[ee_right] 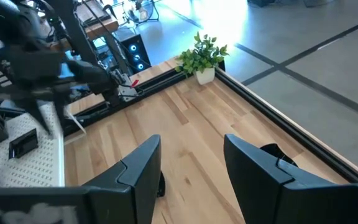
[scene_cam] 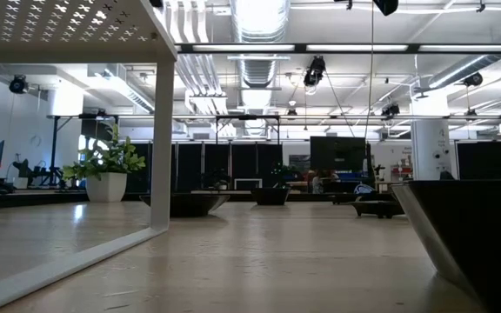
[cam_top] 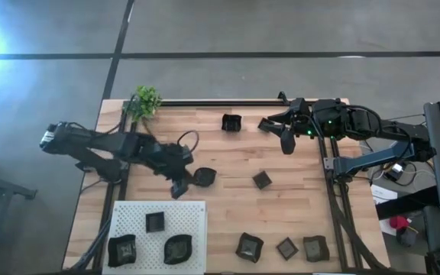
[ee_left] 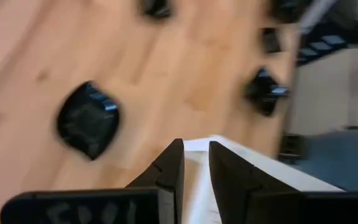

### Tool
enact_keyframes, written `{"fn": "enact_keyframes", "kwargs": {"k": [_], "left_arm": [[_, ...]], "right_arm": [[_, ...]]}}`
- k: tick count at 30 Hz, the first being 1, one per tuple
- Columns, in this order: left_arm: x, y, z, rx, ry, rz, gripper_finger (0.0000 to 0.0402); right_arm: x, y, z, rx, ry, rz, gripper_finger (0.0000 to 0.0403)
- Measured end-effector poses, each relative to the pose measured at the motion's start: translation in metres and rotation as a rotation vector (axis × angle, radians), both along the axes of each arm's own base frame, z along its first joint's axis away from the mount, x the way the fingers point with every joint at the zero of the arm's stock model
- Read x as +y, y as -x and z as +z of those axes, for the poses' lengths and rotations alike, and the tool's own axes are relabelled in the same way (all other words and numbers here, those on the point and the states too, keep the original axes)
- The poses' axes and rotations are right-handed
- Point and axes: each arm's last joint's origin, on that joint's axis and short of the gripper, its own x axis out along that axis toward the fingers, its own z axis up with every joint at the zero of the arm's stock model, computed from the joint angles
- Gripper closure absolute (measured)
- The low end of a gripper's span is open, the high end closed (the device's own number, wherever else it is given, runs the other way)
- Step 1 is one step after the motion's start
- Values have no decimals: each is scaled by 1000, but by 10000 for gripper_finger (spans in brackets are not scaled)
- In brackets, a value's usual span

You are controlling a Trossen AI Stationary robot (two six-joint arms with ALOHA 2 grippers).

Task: Pick & Place Mini shaped plates
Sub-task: Stack the leaf shaped plate on top of the leaf shaped plate on the shelf

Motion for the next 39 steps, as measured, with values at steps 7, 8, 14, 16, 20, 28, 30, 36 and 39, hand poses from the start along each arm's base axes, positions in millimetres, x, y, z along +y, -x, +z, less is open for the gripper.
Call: {"fn": "enact_keyframes", "kwargs": {"k": [7,8,14,16,20,28,30,36,39], "left_arm": [[19,-21,-32,140,-126,-2,335],[21,-24,-39,162,-139,-7,335],[33,-31,-77,228,-160,52,335],[38,-32,-89,207,-150,85,335],[44,-30,-117,181,-154,131,335],[54,-16,-172,122,-56,302,335],[56,-13,-180,110,-39,333,335],[58,-4,-193,125,-63,400,335],[58,-4,-195,104,-55,406,335]], "right_arm": [[0,0,0,0,0,0,231],[0,0,0,0,0,-1,231],[0,0,0,0,0,-1,234],[0,0,0,0,0,-1,234],[0,0,0,-1,-3,-2,234],[0,0,0,1,-4,-2,236],[0,0,0,4,-4,-2,236],[0,0,-1,11,-3,-2,236],[0,0,-1,13,-4,-2,236]]}}
